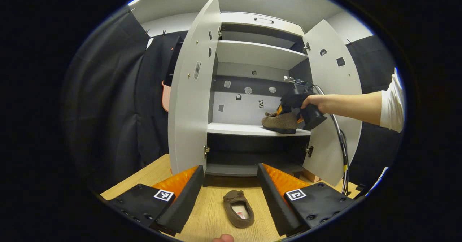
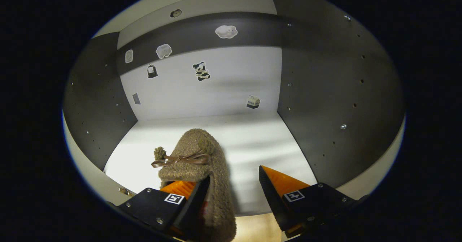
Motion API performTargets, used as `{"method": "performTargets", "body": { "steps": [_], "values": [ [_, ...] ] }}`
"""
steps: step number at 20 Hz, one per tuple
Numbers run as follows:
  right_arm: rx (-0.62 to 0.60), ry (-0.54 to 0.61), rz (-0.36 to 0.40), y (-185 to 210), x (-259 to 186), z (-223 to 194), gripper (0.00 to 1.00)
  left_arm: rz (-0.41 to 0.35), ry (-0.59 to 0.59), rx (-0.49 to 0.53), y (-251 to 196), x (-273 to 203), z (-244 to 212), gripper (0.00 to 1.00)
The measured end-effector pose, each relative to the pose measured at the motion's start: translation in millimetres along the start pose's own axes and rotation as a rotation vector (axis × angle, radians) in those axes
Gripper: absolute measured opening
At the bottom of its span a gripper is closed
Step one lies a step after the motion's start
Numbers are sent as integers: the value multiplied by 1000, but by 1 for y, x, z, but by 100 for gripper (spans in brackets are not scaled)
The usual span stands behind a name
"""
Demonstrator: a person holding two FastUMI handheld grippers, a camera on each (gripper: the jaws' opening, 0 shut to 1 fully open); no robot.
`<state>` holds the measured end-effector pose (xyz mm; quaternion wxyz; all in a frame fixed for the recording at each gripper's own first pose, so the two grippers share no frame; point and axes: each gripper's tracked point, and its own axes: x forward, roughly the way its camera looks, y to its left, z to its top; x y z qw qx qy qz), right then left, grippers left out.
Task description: Grab one shoe with the right hand and put it into the shoe cabinet, grab the other shoe with the left hand and put it into the shoe cabinet; then close the right door with the right hand and the left door with the left hand.
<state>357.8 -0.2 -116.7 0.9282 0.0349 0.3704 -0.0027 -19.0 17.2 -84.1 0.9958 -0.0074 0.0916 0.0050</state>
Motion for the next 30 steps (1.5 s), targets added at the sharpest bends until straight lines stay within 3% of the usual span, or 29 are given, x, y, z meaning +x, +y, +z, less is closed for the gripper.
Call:
{"method": "performTargets", "body": {
  "steps": [3,6,14,17,19,24,27,30],
  "values": [
    [-22,-84,55,12,-39,12,85,13,1,-3,6,1,0,97],
    [-102,-264,80,26,-89,21,85,10,-4,-8,6,5,-1,96],
    [-95,-468,186,40,-200,-33,87,-23,15,20,-6,18,-12,96],
    [-77,-544,171,28,-232,-64,86,-32,37,21,-12,20,-22,96],
    [-84,-586,107,9,-248,-86,86,-33,58,21,-14,19,-32,97],
    [-79,-611,41,-15,-276,-149,86,-30,136,36,-15,17,-67,96],
    [-130,-622,2,-27,-281,-187,87,-98,313,29,-26,24,-123,97],
    [-80,-597,23,-25,-288,-215,87,-130,431,32,-22,46,-167,97]
  ]
}}
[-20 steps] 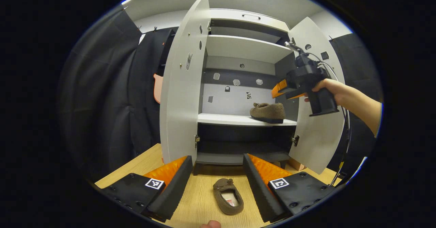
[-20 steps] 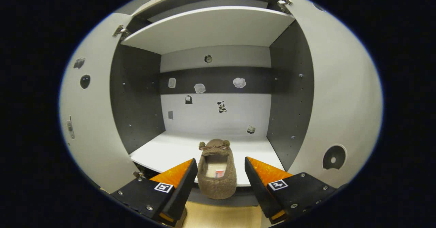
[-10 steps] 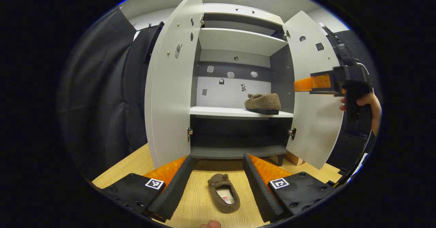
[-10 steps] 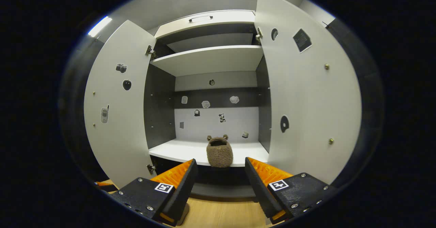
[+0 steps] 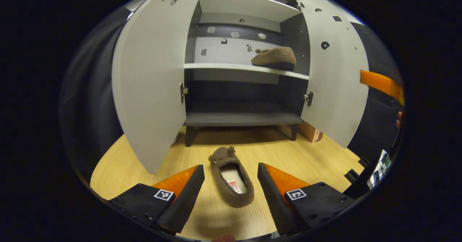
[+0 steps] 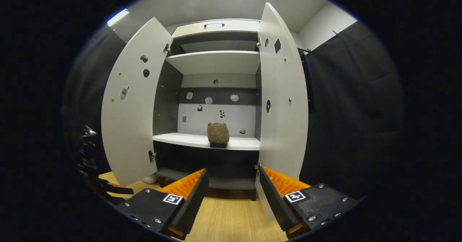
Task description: Grab one shoe with the right hand and put it into the shoe cabinet, grab the other shoe with the left hand and put it into the shoe cabinet; then close the right door with the right hand and the left door with the left hand.
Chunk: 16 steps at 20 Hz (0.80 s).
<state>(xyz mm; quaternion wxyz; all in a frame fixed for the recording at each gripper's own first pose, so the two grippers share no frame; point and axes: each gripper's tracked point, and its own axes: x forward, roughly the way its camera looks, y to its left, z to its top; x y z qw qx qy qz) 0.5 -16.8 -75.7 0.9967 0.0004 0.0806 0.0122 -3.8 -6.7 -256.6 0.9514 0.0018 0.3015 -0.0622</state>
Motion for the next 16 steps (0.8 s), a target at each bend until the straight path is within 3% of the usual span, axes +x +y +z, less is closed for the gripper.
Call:
{"method": "performTargets", "body": {
  "steps": [3,7,10,12,13,16],
  "values": [
    [21,25,-13,-8,-14,-10,87,15,149,-35,16,48,-43,97],
    [-3,59,-21,-23,-26,-17,87,92,254,-69,43,103,-75,98],
    [-29,71,-36,-32,-30,-18,87,127,255,-93,58,125,-68,97],
    [-25,83,-39,-34,-30,-21,87,105,239,-99,59,129,-69,94],
    [-21,89,-39,-35,-29,-23,87,92,236,-100,53,136,-64,87],
    [-18,101,-30,-33,-24,-27,87,91,217,-43,44,133,-56,34]
  ]
}}
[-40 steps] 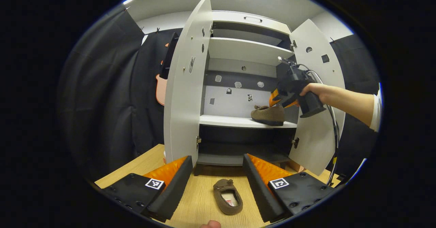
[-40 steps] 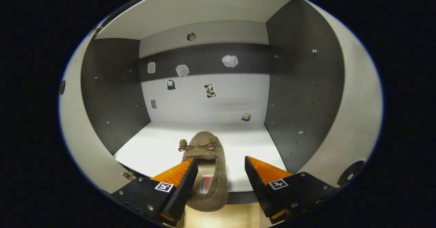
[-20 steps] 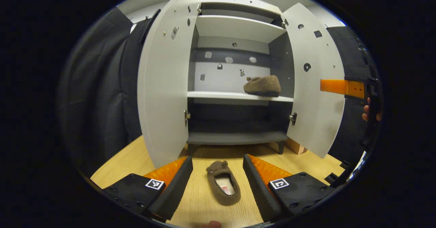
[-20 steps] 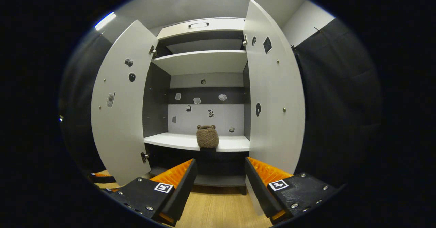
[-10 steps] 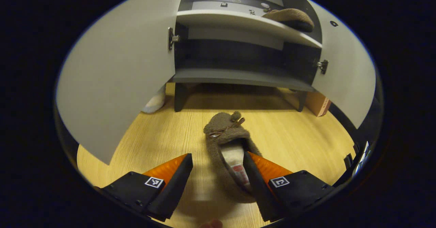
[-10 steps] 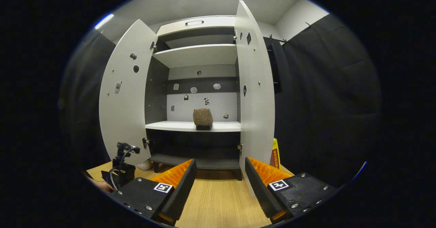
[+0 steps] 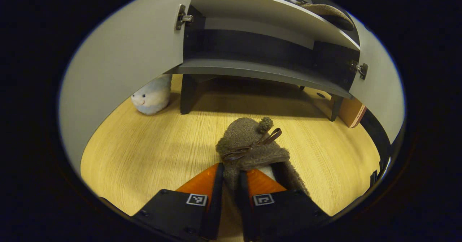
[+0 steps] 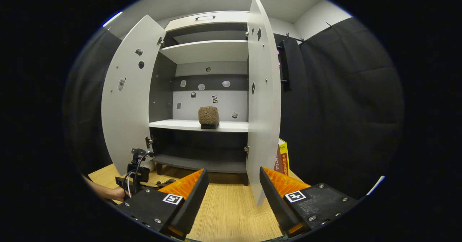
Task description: Grab one shoe with the right hand and put it into the shoe cabinet, grab the other shoe with the left hand and put it into the shoe cabinet; then close the right door with the right hand and the left door with the left hand.
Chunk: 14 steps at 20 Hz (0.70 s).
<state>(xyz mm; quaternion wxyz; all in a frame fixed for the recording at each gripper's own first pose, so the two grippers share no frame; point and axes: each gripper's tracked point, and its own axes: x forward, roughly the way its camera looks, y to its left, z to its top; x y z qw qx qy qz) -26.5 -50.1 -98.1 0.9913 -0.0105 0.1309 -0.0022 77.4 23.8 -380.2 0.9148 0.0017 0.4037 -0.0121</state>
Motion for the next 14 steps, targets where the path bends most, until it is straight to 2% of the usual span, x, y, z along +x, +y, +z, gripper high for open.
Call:
{"method": "performTargets", "body": {
  "steps": [1,2,3,4,9,11,14],
  "values": [
    [-1,-1,5,1,1,0,87,28,-5,29,6,-1,1,31],
    [-2,-4,14,4,3,2,87,24,-14,35,5,-6,6,17],
    [-6,-10,18,6,4,3,87,9,-15,21,3,-11,10,17],
    [-9,-14,23,7,5,4,87,3,-18,12,3,-12,8,12],
    [-6,-11,35,13,11,1,87,43,-121,-19,-14,-114,56,12],
    [-2,-9,37,15,12,-1,87,30,-182,-61,-25,-157,96,12],
    [0,-13,45,19,13,1,87,30,-311,-78,-31,-203,184,12]
  ]
}}
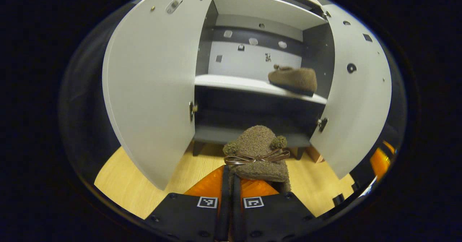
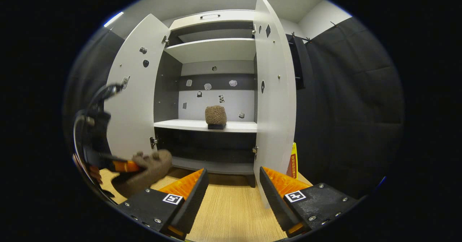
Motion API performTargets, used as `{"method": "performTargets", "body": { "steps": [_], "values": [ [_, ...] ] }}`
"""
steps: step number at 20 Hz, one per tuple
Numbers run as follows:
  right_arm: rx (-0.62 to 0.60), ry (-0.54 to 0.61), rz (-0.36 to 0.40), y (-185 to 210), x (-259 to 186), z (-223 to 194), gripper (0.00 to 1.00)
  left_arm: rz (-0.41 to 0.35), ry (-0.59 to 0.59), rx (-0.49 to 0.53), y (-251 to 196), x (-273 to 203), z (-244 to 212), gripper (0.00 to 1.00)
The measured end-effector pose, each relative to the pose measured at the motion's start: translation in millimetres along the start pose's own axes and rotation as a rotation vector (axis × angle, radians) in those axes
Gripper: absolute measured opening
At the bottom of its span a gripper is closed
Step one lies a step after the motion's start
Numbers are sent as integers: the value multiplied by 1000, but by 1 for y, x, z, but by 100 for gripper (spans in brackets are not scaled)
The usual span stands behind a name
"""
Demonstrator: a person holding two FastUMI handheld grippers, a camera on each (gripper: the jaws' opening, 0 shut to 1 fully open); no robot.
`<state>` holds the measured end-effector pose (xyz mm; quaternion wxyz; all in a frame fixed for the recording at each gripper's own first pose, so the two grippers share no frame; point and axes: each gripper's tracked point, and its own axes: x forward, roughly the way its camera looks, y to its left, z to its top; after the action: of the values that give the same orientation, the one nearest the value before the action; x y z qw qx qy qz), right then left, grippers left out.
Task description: Grab one shoe with the right hand and put it into the shoe cabinet, grab the other shoe with the left hand and put it into the shoe cabinet; then close the right door with the right hand and the left door with the left hand.
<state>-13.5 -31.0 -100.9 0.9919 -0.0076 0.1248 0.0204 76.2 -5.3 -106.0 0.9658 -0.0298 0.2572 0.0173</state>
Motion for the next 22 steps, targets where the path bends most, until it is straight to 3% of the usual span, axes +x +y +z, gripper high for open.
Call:
{"method": "performTargets", "body": {
  "steps": [5,8,13,16,18,21,22],
  "values": [
    [-4,-17,-8,-3,-7,8,87,8,-159,7,-10,56,156,12],
    [-12,-29,-39,-9,-17,14,87,10,-126,7,-21,134,203,12],
    [-28,-24,-92,-27,-32,14,87,51,40,5,-28,246,207,12],
    [-38,-27,-120,-36,-34,16,87,73,129,-24,-26,275,194,12],
    [-26,-27,-137,-42,-35,15,87,74,127,-3,-23,280,194,14],
    [-7,-17,-148,-49,-33,11,87,93,114,-4,-19,278,196,27],
    [-4,-18,-146,-49,-31,11,87,95,114,3,-18,279,196,38]
  ]
}}
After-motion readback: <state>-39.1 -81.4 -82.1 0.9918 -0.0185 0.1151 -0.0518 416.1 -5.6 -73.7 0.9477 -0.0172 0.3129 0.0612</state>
